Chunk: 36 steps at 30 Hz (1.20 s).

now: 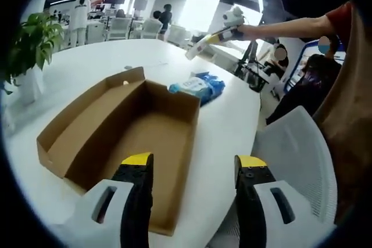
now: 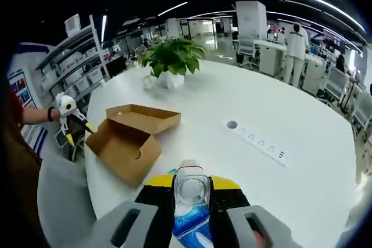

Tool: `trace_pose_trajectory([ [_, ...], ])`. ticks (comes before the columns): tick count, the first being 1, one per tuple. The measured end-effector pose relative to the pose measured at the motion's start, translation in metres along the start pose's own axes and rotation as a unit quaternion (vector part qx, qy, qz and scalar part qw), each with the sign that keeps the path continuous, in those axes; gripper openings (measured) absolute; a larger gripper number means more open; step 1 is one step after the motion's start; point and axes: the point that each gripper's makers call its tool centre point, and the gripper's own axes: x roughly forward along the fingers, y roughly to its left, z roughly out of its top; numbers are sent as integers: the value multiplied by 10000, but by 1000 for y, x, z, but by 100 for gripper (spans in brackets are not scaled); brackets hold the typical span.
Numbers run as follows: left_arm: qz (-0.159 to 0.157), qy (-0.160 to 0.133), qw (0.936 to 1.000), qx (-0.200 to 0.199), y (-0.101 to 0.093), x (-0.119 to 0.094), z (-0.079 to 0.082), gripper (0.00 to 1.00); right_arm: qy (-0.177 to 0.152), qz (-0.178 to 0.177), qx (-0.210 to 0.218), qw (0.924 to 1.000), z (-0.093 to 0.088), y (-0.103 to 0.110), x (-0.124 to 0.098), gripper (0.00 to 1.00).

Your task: Operate the shoe box by opening the lid, removing the specified soft item, and placing it in the target area until the item is outside and the box remains undamaged.

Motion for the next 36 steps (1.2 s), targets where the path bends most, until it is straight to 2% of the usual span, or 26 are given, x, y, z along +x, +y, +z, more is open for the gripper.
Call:
trace_pose_trajectory([
  [2, 17, 11, 10000, -4, 0, -1, -1, 56, 204, -11, -259, 9995, -3, -1, 4, 17],
  [11, 56, 31, 10000, -25, 2, -2, -3, 56, 643, 56, -939, 9935, -4, -3, 19, 17],
  [15, 75, 40, 10000, -29, 3, -3, -3, 56, 981, 97, -1306, 9865, -14, -7, 25, 17],
  [19, 85, 42, 9999, -40, 3, -3, -4, 56, 1142, 123, -1488, 9822, -18, -6, 31, 17],
  [24, 87, 70, 9999, -23, 2, -2, -5, 56, 1465, 159, -1845, 9717, -28, -11, 38, 17],
  [36, 128, 90, 9999, -57, 4, -2, -5, 56, 1869, 239, -2232, 9564, -42, -12, 51, 17],
])
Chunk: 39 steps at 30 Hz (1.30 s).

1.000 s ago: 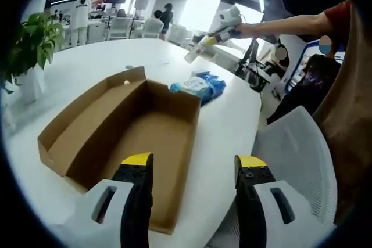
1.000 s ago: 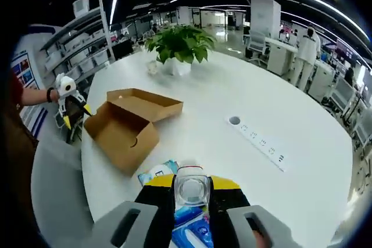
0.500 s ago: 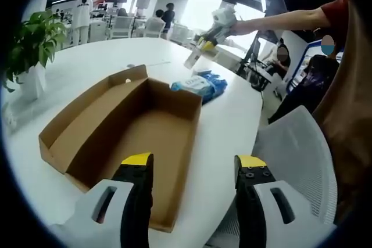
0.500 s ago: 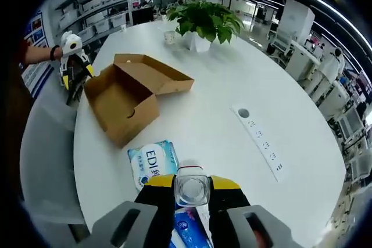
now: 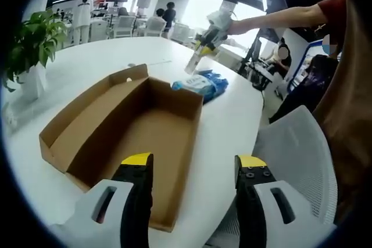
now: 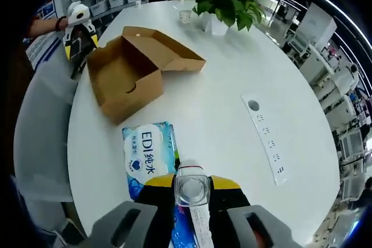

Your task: Operate the shoe box by opening the lid, removing the specified soft item, and placing it in the target area until the item is outside and the box remains undamaged.

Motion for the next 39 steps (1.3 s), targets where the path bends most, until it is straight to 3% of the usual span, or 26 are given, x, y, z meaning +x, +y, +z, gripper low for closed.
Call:
trace_pose_trajectory([
  [9, 28, 64, 10000, -25, 1, 0, -3, 56, 181, 17, -151, 9997, -9, -3, 13, 17],
  [24, 137, 110, 9998, -122, 7, -6, -9, 56, 761, 105, -849, 9934, -27, 5, 34, 17],
  [39, 133, 164, 9997, -129, 7, -6, -11, 56, 918, 120, -999, 9907, -32, 1, 39, 17],
])
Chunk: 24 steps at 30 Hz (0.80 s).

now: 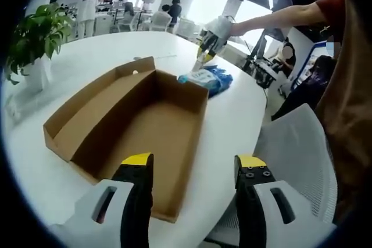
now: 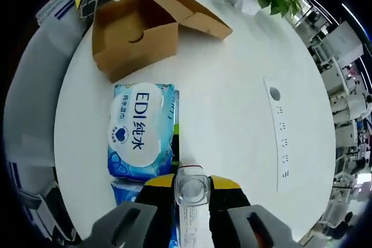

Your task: Operate the shoe box by opening the lid, removing the specified soft item, and placing it in the target area until the item is outside and the box remains undamaged.

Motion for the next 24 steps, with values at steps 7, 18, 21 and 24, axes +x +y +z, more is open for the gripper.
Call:
trace_pose_trajectory([
  [7, -25, 16, 10000, 16, -1, 2, 1, 56, -20, 43, 27, 10000, 1, -3, 0, 17],
  [18, -46, 25, 10000, 22, -2, 4, 3, 55, 7, 81, 51, 10000, 1, -3, 5, 18],
  [21, -46, 33, 10000, 22, -1, 4, 2, 55, 6, 76, 60, 10000, 2, -3, 5, 18],
  [24, -44, 36, 10000, 16, -1, 4, 2, 55, 22, 77, 93, 9999, 1, -5, 6, 19],
])
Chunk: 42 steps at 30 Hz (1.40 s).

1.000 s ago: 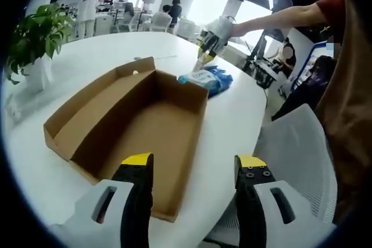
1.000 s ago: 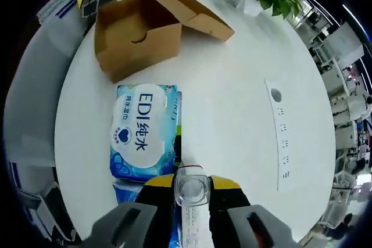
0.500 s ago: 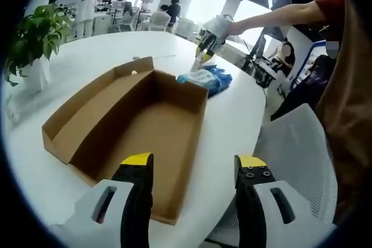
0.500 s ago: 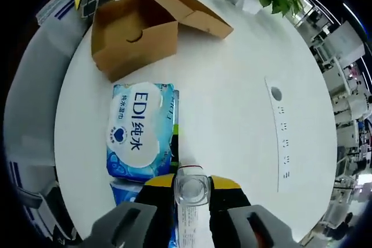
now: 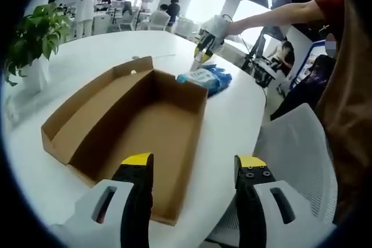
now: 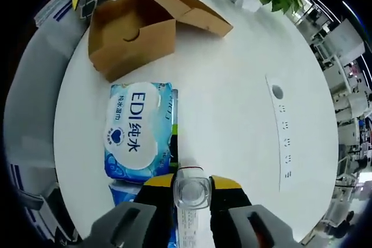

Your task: Operate the shoe box by opening the lid, removing the specified soft item, and placing it in the target area until the item is outside and the box remains undamaged.

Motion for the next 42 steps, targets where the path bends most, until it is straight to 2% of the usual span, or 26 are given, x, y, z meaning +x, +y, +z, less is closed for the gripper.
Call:
trace_pose_trajectory([
  [15, -20, -3, 10000, 23, 0, -1, 0, 56, -54, -87, 54, 9999, 1, -8, -1, 21],
  [29, -64, -55, 10000, 23, -2, 1, 1, 56, -83, -253, 65, 9996, 3, -12, -7, 28],
  [42, -79, -60, 9999, 73, -3, -1, 3, 56, -148, -439, 149, 9988, 5, -14, -21, 33],
])
